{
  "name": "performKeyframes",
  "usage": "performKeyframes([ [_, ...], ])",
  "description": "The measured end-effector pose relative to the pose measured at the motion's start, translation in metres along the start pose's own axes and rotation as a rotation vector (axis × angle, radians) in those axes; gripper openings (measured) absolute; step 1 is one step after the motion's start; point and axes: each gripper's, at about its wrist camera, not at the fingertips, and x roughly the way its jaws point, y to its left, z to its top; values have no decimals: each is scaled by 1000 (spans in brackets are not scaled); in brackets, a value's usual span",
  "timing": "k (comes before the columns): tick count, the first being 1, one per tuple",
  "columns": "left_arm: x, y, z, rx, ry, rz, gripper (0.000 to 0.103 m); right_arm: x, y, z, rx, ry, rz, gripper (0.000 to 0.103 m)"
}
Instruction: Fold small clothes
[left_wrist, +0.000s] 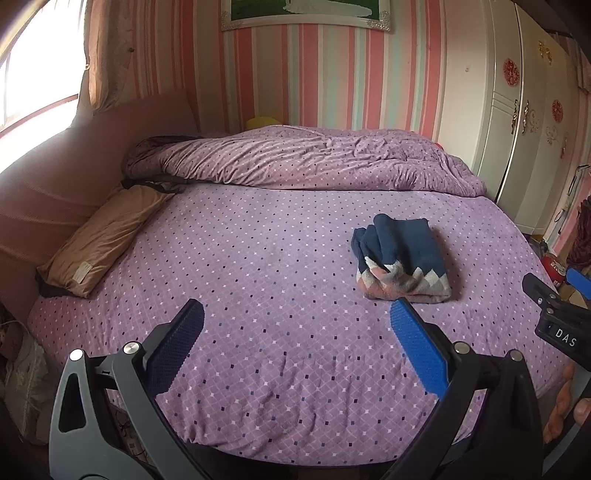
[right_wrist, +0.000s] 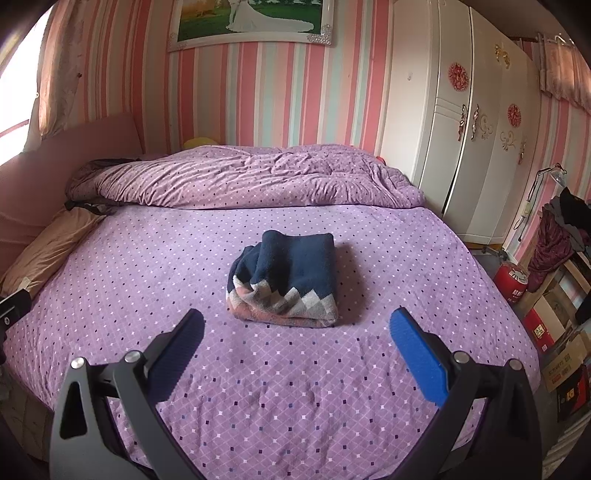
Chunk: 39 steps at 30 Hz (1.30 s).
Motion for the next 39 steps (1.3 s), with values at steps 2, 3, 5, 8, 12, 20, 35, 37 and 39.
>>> performKeyframes([
  [2, 1, 0, 0, 2, 6, -1, 100, 1, 0, -1, -5, -2, -14, 101],
  [3, 1, -1, 0, 5, 8, 0, 100, 2, 0, -2, -7, 1, -17, 101],
  [5, 2, -2, -1, 13, 8, 7, 100, 4, 0, -3, -6, 6, -17, 101],
  [8, 2, -1, -1, 17, 5, 11, 100, 5, 0, -4, -7, 8, -24, 101],
  [12, 1, -1, 0, 19, 0, 14, 100, 4, 0, -2, -8, 1, -36, 101],
  [20, 0, -2, 2, 26, -5, 12, 100, 4, -3, -2, -7, -2, -52, 101],
  [35, 1, 0, 3, 27, -2, 15, 100, 3, -2, -1, -20, -9, -68, 101],
  [37, 1, 1, 3, 24, -3, 16, 100, 1, -2, 0, -24, -12, -74, 101],
  [39, 1, 0, 3, 27, -6, 18, 100, 1, -2, 1, -24, -16, -76, 101],
])
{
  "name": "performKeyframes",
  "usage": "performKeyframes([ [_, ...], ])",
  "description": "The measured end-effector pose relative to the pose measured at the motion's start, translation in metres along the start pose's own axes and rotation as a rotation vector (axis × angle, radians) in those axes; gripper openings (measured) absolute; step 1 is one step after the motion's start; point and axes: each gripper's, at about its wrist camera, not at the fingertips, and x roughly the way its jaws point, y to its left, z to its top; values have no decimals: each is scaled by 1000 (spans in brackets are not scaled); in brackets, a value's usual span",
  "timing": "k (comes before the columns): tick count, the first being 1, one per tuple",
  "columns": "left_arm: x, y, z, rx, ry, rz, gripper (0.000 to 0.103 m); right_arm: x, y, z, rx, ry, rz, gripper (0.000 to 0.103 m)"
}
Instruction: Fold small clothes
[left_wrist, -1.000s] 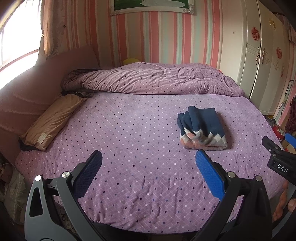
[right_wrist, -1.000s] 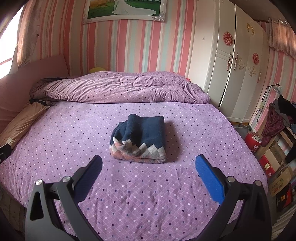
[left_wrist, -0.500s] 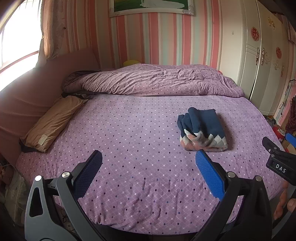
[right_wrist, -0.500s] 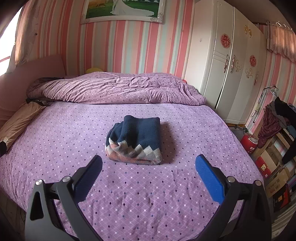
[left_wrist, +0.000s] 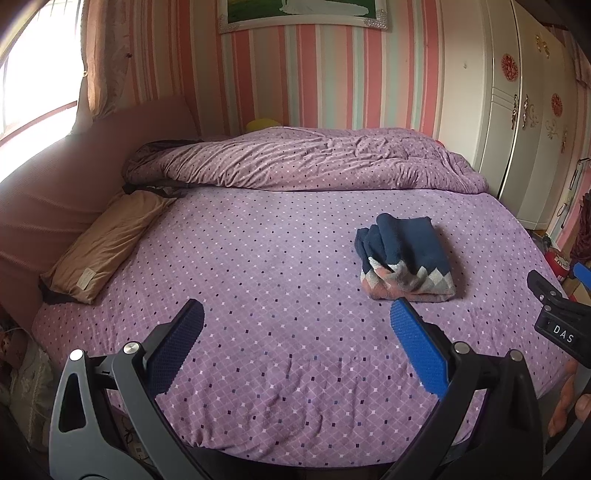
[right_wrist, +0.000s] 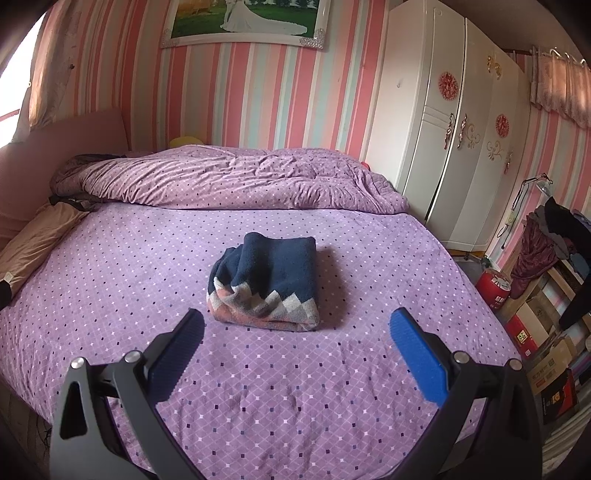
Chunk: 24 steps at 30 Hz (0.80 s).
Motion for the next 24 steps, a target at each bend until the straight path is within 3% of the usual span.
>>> performKeyframes([
  [9, -3, -2, 0, 21, -28, 27, 100, 2, -2, 1, 4, 4, -14, 101],
  [24, -4, 0, 3, 19, -18, 2, 100, 0, 0, 1, 2, -4, -16, 101],
])
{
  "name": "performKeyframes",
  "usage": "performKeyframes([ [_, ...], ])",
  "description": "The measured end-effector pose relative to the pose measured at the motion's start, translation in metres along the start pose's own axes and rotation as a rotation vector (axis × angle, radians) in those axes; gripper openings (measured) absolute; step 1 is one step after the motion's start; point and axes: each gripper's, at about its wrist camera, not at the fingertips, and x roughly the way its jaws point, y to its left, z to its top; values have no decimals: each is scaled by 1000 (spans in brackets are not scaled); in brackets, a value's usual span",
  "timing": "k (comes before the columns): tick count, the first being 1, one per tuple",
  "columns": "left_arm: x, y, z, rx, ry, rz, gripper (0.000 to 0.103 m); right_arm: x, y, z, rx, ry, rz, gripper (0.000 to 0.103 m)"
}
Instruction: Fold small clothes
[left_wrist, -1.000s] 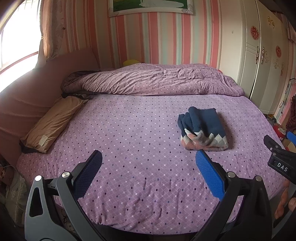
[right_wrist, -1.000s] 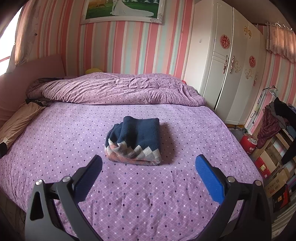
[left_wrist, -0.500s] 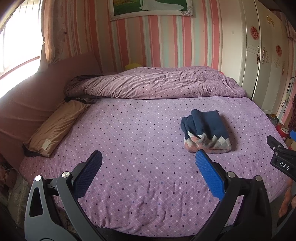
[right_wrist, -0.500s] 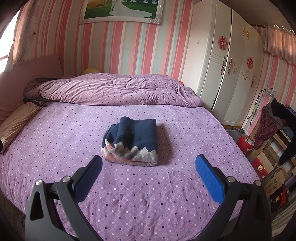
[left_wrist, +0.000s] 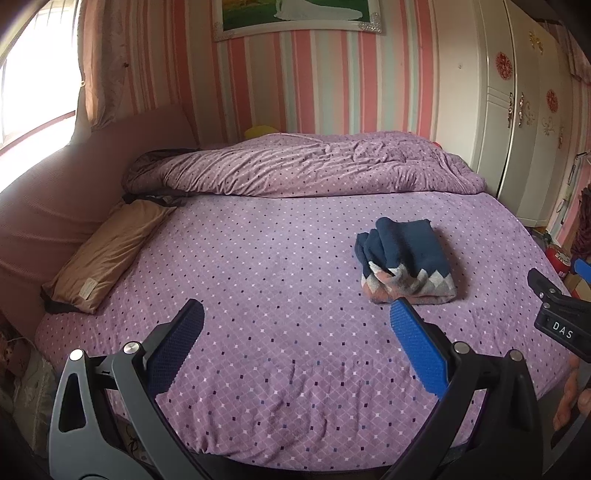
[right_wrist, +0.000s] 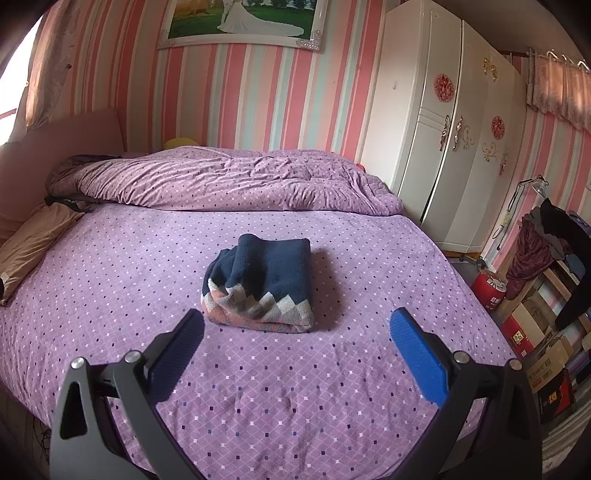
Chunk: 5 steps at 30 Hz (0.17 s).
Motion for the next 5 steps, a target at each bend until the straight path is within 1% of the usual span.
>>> performKeyframes([
  [5, -3, 2, 1, -4, -11, 11, 100, -2, 0, -1, -10, -5, 21, 101],
])
